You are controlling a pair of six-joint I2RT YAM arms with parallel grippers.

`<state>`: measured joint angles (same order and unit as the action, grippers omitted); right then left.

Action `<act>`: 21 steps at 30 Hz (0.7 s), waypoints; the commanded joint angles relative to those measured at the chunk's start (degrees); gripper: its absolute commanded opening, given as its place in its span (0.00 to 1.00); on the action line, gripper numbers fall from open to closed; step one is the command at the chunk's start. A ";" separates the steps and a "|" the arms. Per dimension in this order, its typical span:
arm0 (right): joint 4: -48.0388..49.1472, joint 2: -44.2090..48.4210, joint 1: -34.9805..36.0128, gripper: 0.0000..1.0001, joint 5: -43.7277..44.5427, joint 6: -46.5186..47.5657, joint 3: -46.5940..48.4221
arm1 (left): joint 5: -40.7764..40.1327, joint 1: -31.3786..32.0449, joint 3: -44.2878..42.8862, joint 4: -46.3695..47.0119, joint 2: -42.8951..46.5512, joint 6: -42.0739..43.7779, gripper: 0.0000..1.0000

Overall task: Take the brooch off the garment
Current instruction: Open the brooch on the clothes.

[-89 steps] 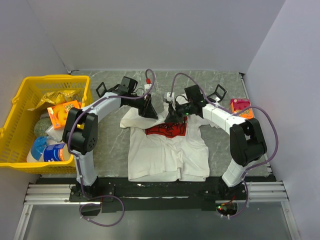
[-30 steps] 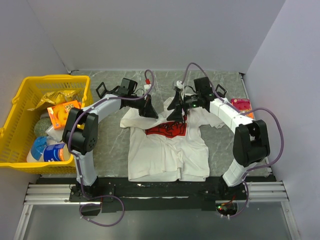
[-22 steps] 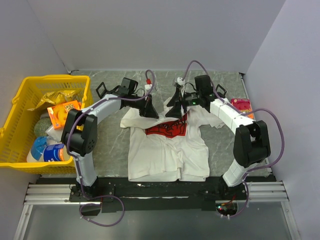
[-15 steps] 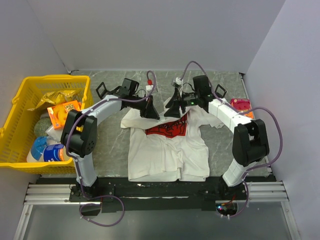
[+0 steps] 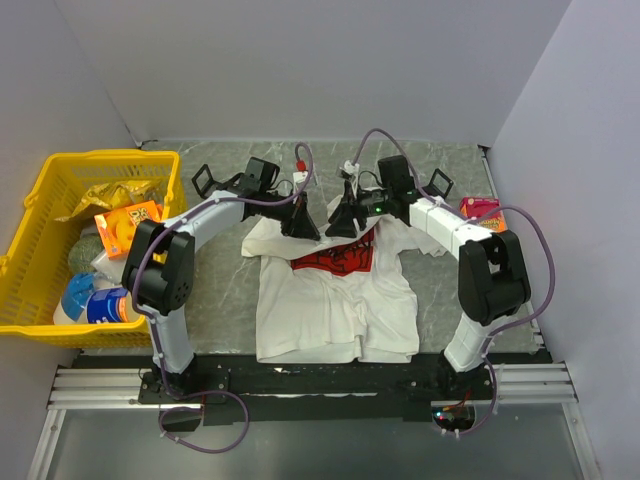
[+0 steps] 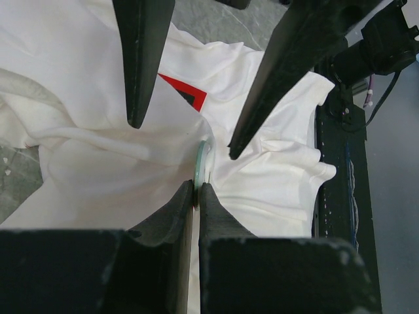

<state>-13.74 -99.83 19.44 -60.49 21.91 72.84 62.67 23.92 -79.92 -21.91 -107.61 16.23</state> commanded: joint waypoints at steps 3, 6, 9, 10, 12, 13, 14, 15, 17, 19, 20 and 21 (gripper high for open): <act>-0.06 -1.07 0.42 0.58 0.11 0.59 1.87 | 2.89 0.51 0.11 0.73 3.64 1.79 0.01; -0.15 -1.33 0.51 0.57 -0.24 0.85 1.87 | 2.89 0.51 0.38 1.08 3.81 1.44 0.01; -0.33 -1.68 0.60 0.55 -0.59 0.94 1.87 | 2.98 0.51 0.38 1.26 3.81 1.35 0.01; -0.59 -1.86 0.68 0.55 -0.77 1.03 1.87 | 2.98 0.51 0.38 1.26 3.81 1.26 0.01; -1.02 -1.86 0.86 0.54 -0.86 1.46 1.96 | 3.15 0.51 0.38 1.26 3.73 1.26 0.01; -1.20 -2.03 1.04 0.54 -0.77 1.73 2.04 | 3.24 0.51 0.38 1.17 3.81 1.26 0.01; -1.47 -2.03 1.21 0.54 -0.68 2.17 2.04 | 3.24 0.51 0.38 1.26 3.73 1.35 0.01; -1.90 -2.21 1.21 0.54 -0.68 2.26 2.13 | 3.24 0.51 0.38 1.17 3.64 1.26 0.01; -2.08 -2.39 1.39 0.54 -0.60 2.61 2.31 | 3.16 0.51 0.20 0.91 3.55 1.44 0.01; -2.43 -2.65 1.56 0.54 -0.59 2.70 2.48 | 3.07 0.51 0.29 1.08 3.55 1.44 0.01; -2.52 -2.56 1.74 0.54 -0.51 2.87 2.57 | 3.07 0.51 0.29 1.17 3.55 1.44 0.01; -2.52 -2.74 2.00 0.53 -0.59 2.96 2.57 | 3.15 0.51 0.29 1.08 3.55 1.44 0.01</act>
<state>-15.77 -101.73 20.51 -60.27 23.57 72.88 62.72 23.99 -79.68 -21.82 -106.98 16.75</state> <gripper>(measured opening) 0.538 0.105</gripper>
